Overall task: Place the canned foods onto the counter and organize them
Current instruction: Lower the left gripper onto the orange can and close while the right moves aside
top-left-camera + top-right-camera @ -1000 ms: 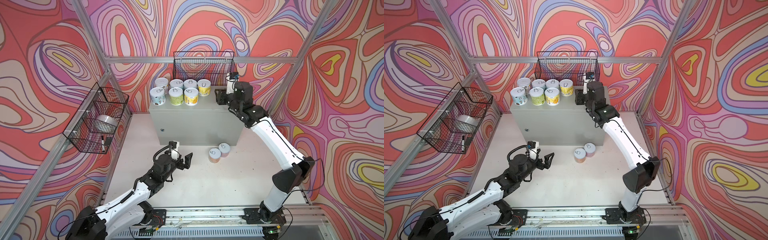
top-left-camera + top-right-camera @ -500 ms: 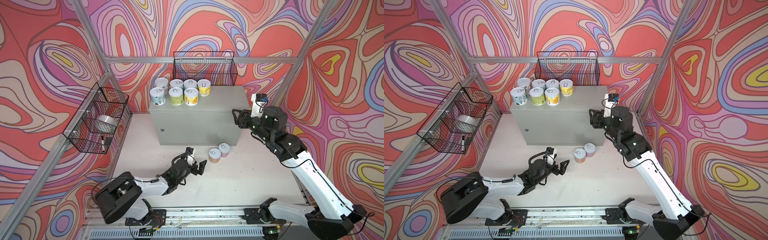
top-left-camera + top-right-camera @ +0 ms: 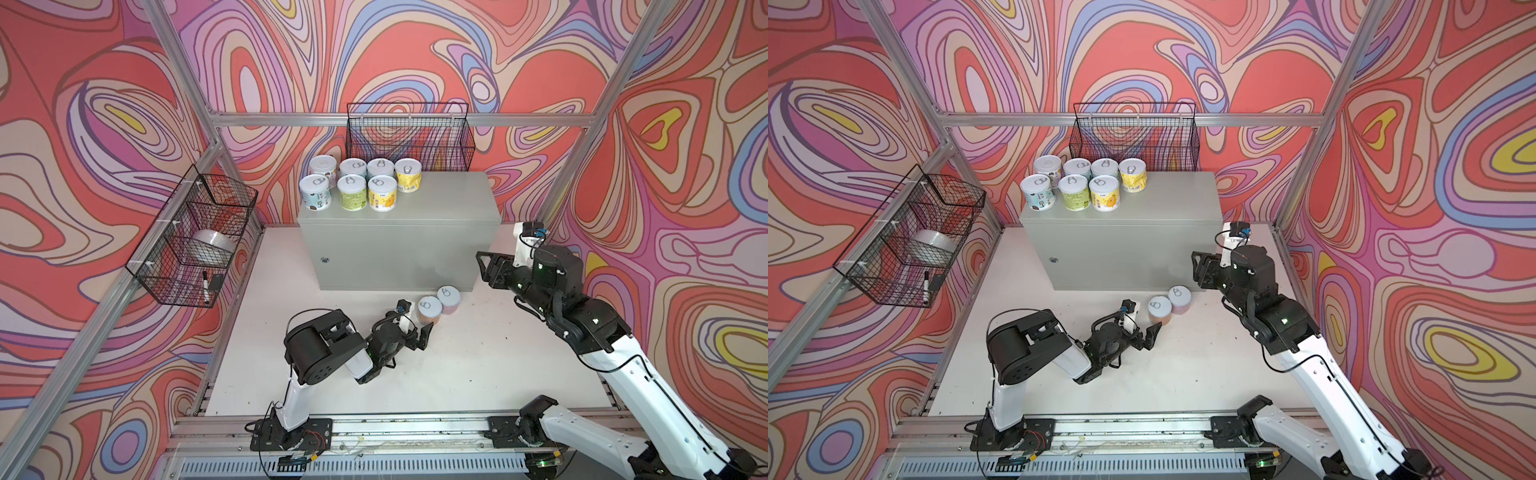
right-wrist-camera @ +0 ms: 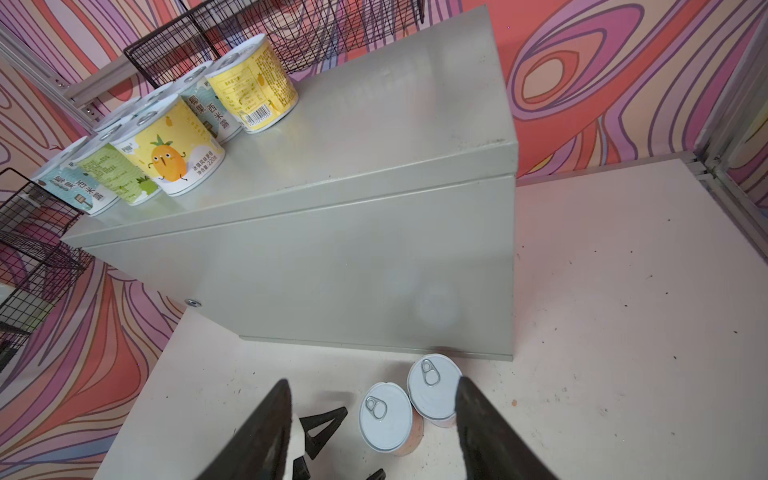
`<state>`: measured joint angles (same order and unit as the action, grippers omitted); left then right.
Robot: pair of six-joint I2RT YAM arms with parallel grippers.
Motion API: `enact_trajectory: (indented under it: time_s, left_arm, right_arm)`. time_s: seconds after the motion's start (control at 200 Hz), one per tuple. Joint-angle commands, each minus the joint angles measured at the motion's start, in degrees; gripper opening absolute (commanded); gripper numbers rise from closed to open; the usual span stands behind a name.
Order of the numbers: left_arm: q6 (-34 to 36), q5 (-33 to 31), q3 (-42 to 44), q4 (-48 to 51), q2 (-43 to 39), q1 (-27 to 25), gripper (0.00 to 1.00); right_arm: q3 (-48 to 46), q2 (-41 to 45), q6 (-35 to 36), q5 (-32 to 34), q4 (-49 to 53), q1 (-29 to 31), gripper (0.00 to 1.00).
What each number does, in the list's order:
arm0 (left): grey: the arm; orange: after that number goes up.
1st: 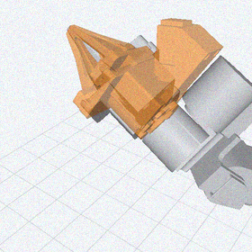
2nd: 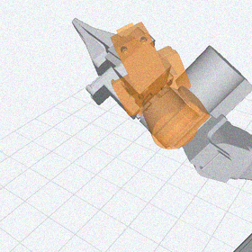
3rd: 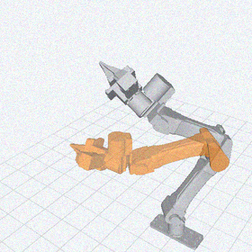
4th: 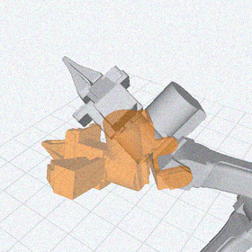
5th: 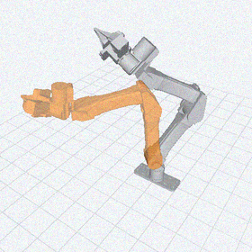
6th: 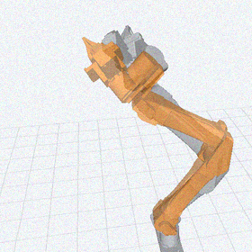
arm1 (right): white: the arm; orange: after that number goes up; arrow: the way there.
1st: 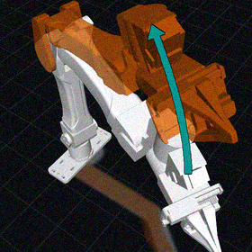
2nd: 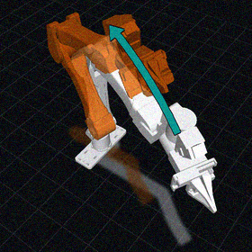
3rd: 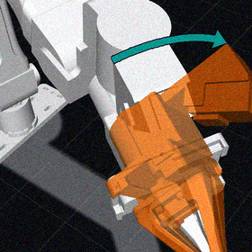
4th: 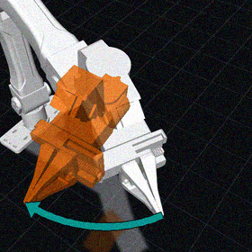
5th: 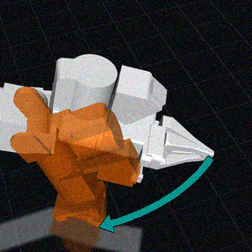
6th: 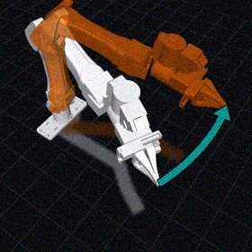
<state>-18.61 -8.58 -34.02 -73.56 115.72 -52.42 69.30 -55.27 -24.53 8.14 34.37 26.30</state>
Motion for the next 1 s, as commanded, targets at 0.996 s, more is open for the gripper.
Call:
enact_trajectory:
  time_s: [0.996]
  left_arm:
    - [3.97, -5.93, -17.51, 9.81, 11.54, 0.38, 0.64]
  right_arm:
    - [-4.76, 4.28, 1.95, 9.26, 5.25, -0.07, 0.61]
